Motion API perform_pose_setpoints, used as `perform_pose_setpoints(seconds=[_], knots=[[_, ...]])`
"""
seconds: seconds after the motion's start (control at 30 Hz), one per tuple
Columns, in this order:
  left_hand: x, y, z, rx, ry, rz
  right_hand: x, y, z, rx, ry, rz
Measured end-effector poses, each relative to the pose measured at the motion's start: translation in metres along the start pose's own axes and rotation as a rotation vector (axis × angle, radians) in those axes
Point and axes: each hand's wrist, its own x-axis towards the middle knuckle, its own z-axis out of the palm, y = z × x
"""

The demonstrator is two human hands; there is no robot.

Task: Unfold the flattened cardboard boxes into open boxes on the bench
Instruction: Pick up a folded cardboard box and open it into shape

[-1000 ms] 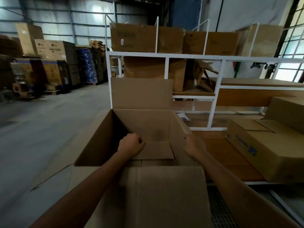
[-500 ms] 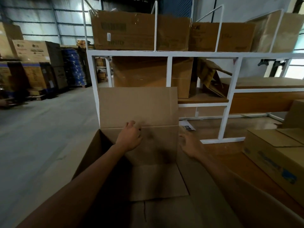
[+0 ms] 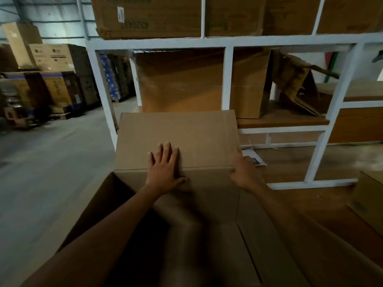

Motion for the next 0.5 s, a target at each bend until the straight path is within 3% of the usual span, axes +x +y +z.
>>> perform_pose_setpoints(seconds=[0.17,0.3,0.5], knots=[[-0.008,-0.004,0.009,0.057,0.037,0.014,-0.005,0.0,-0.006,-0.133,-0.032,0.047],[-0.029,0.0,0.004,0.062,0.011,0.033,-0.026,0.003,-0.006,-0.09,-0.042,0.022],[-0.07,0.01,-0.016,-0.024,-0.034,0.049,-0.076,0.007,-0.012,-0.216,-0.011,-0.01]])
